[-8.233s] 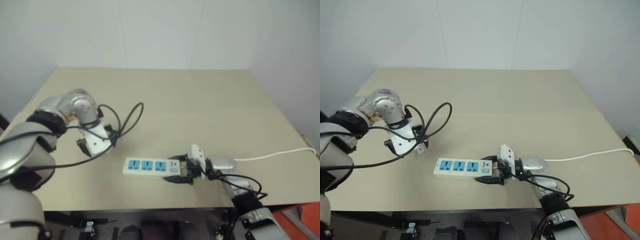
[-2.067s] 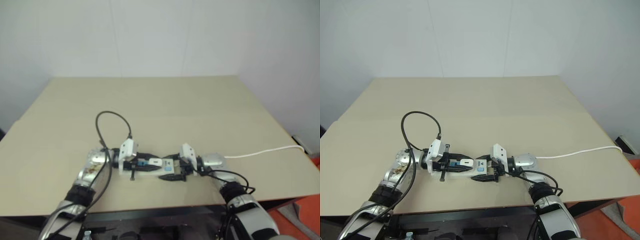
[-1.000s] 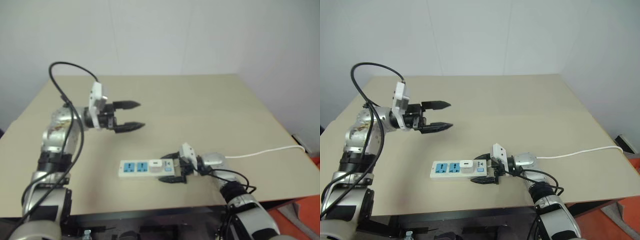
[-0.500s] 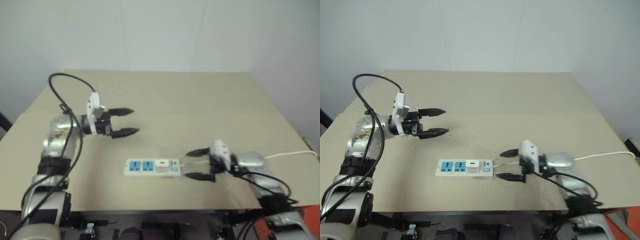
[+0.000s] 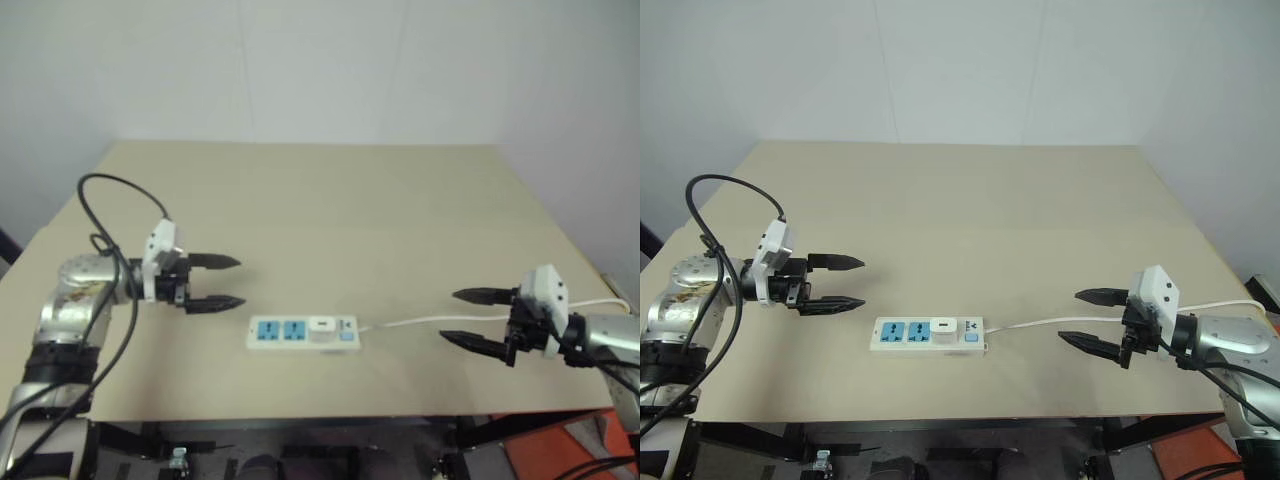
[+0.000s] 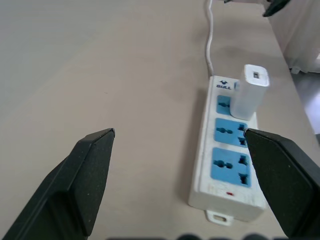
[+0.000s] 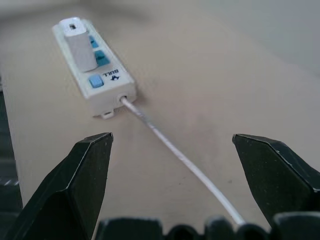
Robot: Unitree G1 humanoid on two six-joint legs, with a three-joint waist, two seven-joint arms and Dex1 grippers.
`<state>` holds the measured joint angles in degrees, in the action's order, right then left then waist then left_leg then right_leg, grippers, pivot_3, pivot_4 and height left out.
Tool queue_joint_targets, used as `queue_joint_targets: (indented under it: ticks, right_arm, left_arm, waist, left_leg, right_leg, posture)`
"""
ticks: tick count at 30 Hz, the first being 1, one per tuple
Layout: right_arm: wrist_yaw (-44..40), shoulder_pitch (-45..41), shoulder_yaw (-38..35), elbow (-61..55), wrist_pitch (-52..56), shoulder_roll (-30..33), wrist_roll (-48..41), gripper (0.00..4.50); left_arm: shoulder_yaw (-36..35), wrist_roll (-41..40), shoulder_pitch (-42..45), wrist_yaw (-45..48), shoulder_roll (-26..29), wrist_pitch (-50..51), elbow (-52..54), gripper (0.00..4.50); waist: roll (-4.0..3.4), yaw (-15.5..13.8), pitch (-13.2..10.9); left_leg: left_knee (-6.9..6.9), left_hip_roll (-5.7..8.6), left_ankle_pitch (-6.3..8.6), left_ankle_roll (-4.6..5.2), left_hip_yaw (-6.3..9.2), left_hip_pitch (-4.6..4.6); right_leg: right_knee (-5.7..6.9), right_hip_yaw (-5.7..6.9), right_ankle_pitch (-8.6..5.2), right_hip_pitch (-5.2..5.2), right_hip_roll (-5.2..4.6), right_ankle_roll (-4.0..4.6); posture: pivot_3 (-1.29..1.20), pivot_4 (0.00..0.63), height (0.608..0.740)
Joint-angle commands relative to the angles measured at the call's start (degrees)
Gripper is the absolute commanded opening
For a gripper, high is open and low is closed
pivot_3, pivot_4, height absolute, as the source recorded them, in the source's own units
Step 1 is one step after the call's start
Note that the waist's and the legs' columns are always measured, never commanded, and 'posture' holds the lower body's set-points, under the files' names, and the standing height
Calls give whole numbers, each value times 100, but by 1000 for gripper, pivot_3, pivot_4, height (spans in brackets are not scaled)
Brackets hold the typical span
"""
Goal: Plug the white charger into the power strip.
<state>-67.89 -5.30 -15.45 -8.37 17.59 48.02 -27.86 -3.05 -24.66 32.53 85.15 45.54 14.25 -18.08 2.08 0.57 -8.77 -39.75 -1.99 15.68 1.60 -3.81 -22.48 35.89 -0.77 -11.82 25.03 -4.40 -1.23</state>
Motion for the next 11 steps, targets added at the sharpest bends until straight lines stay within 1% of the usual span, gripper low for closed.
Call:
queue_joint_targets:
  ticks: [1, 3, 6, 7, 8, 10, 11]
  right_arm:
    - [440, 77, -190, -445, 308, 176, 49, 4470]
    - [562, 84, -53, -499, 287, 273, 275, 4470]
    - [724, 77, -31, -494, 158, 142, 294, 4470]
    - [1037, 133, -52, -506, -360, -100, 572, 4470]
    - [1127, 154, -22, -498, -575, -186, 685, 4470]
    - [1058, 154, 89, -354, -1050, -287, 865, 4470]
    - [1047, 134, 161, -316, -989, -255, 910, 4470]
  left_arm:
    - [-181, -142, -65, -34, 101, 110, 313, 4500]
    - [-172, -149, -78, 6, 123, 148, 355, 4500]
    - [-167, -144, -42, 24, 130, 168, 353, 4500]
    - [-159, -133, -14, 13, 120, 161, 340, 4500]
    - [-152, -128, 4, 9, 112, 157, 334, 4500]
    - [-138, -132, 24, -4, 91, 171, 353, 4500]
    - [-130, -134, 27, 0, 89, 182, 364, 4500]
  waist:
    - [0, -3, 0]
    - [-1, -2, -1]
    - [4, -2, -3]
    - [4, -3, -3]
    - [7, -3, -4]
    - [5, -1, -6]
    - [5, -1, -6]
  left_leg:
    - [0, 0, 0, 0, 0, 0]
    - [0, 1, 0, 0, 0, -1]
    - [0, 1, 0, 0, -2, -1]
    - [0, 1, 0, 0, -2, -1]
    - [1, 1, 0, 0, -3, 0]
    - [1, 0, 0, 0, -4, -2]
    - [1, 0, 0, 0, -4, -2]
  right_leg:
    - [0, 0, 0, 0, 0, 0]
    - [-1, -1, 0, 0, 0, 0]
    - [-2, -1, 0, 0, 0, 0]
    - [-2, -2, 0, 0, 1, 0]
    - [-1, -1, 0, 0, 1, 0]
    - [-2, 2, -6, 0, 5, -9]
    - [-1, 0, -7, 2, 4, -12]
  posture:
    - [0, 150, 740]
    - [0, 150, 740]
    - [0, 150, 740]
    - [0, 150, 740]
    - [0, 150, 740]
    - [0, 150, 740]
    - [0, 150, 740]
